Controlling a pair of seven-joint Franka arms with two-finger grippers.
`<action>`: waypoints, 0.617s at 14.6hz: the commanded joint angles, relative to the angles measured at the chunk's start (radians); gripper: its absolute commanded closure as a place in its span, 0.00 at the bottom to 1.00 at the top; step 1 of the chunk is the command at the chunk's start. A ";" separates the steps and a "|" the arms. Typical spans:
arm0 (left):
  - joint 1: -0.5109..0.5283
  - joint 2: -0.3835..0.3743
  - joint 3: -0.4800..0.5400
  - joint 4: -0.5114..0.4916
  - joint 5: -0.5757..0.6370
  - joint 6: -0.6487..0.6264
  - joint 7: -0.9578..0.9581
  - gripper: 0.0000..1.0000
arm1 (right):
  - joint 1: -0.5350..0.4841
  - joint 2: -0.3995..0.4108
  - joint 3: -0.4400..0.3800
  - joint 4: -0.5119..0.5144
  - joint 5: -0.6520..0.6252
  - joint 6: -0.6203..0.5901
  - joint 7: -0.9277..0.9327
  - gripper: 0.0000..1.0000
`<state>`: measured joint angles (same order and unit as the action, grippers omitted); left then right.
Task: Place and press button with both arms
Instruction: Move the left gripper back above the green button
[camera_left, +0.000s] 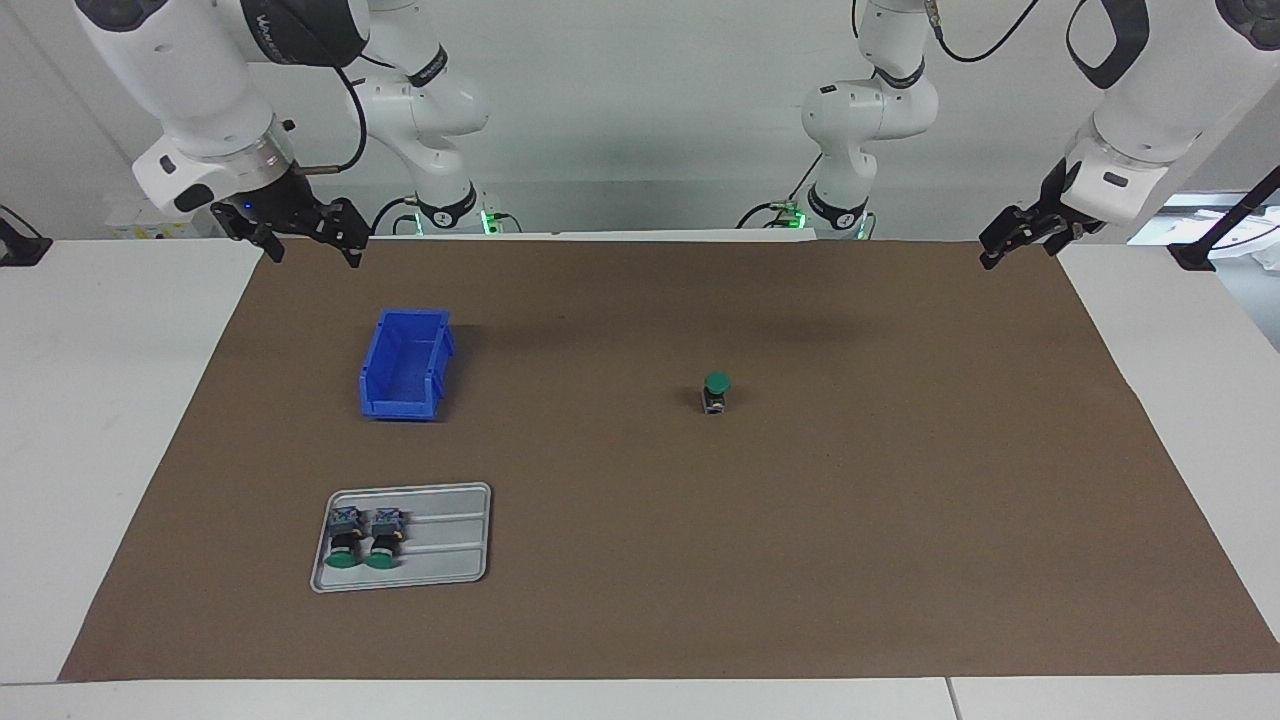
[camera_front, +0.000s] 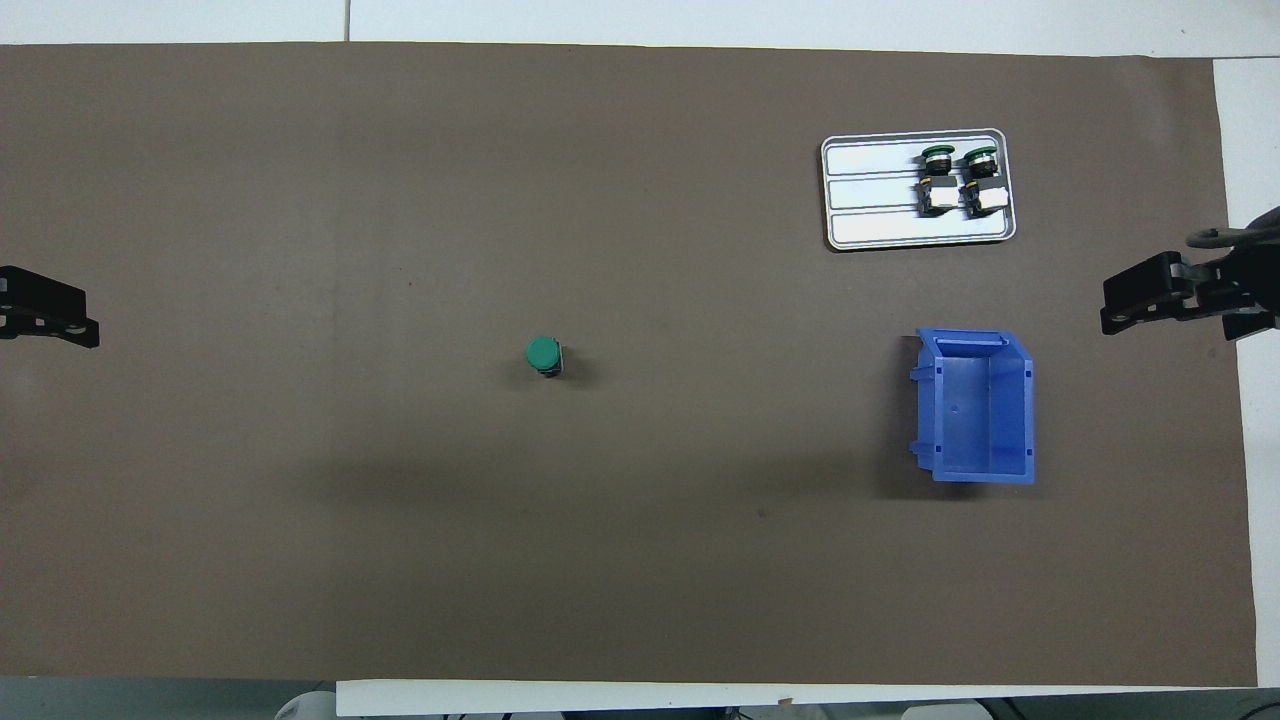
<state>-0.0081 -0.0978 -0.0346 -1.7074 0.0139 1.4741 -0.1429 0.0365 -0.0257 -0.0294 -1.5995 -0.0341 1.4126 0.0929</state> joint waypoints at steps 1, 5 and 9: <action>-0.003 -0.017 0.004 -0.006 0.006 0.002 0.017 0.00 | -0.004 -0.017 -0.001 -0.020 0.000 0.014 -0.019 0.00; -0.006 -0.022 0.002 -0.009 0.006 -0.001 0.123 0.00 | -0.004 -0.017 -0.001 -0.020 0.000 0.014 -0.019 0.00; -0.045 -0.025 -0.002 -0.021 0.006 -0.004 0.118 0.00 | -0.003 -0.017 -0.001 -0.020 0.000 0.014 -0.019 0.00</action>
<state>-0.0163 -0.1010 -0.0376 -1.7081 0.0134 1.4733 -0.0295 0.0365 -0.0257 -0.0294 -1.5995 -0.0341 1.4126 0.0929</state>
